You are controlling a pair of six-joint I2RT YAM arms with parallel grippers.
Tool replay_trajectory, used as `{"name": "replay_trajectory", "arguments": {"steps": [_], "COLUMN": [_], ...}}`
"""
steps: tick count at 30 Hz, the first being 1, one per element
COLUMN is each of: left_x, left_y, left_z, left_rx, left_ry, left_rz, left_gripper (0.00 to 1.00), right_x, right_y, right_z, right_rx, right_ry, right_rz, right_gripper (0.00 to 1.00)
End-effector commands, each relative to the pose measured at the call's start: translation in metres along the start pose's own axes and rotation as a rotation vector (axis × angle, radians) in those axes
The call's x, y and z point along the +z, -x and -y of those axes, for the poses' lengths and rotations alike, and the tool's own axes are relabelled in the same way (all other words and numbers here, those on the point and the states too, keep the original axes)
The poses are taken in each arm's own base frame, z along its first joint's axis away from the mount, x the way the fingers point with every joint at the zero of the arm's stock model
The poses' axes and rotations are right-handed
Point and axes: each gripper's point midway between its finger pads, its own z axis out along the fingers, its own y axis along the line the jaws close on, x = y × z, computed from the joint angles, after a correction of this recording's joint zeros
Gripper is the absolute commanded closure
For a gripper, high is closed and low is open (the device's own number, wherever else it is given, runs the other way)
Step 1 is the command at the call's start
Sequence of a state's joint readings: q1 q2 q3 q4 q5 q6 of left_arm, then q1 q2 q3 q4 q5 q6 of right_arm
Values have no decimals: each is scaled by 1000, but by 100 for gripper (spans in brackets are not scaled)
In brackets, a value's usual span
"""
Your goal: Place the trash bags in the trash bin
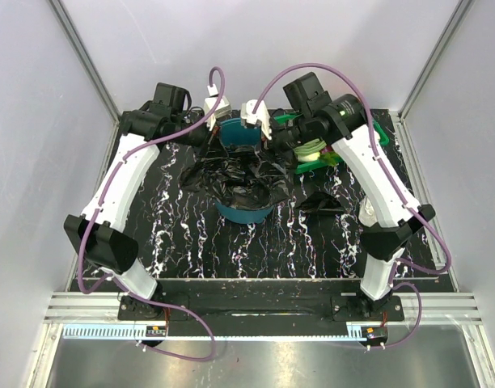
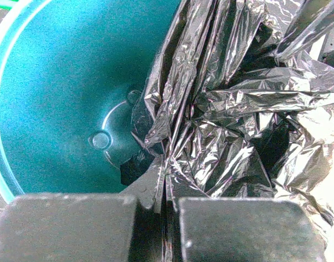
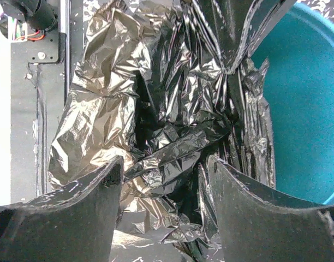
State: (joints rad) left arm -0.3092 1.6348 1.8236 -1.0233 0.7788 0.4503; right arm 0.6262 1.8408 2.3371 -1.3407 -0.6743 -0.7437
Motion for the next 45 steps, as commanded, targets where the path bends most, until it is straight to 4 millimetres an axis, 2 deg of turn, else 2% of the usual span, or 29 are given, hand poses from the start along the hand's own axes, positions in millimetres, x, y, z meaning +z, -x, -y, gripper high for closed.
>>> {"name": "replay_trajectory", "arguments": {"steps": [1, 7, 14, 16, 20, 23, 26, 32, 36, 40, 45], "left_x": [-13, -11, -10, -12, -13, -15, -15, -20, -26, -23, -14], "left_y": [12, 14, 15, 17, 19, 22, 25, 30, 40, 51, 68], "left_z": [7, 3, 0, 0, -4, -10, -20, -58, -84, -102, -112], "left_rx": [37, 34, 34, 40, 43, 51, 59, 40, 45, 59, 87], "left_ry": [32, 42, 46, 49, 64, 94, 134, 260, 340, 363, 350], "left_rz": [34, 32, 30, 32, 24, 23, 16, 18, 51, 73, 126], "left_gripper": [100, 100, 100, 100, 100, 100, 100, 100, 100, 99, 85], "right_x": [0, 24, 39, 44, 53, 56, 55, 53, 53, 53, 52], "right_y": [-23, -39, -53, -58, -72, -80, -83, -85, -87, -88, -89], "right_z": [-31, -50, -56, -56, -61, -63, -61, -53, -54, -57, -59], "right_rx": [63, 66, 56, 62, 50, 45, 39, 14, 1, -16, -31], "right_ry": [80, 146, 149, 148, 142, 134, 113, 69, 82, 103, 122], "right_rz": [-100, -168, -235, -248, -305, -334, -347, -366, -373, -374, -380], "right_gripper": [31, 33, 37, 41, 59, 67, 73, 83, 89, 93, 95]}}
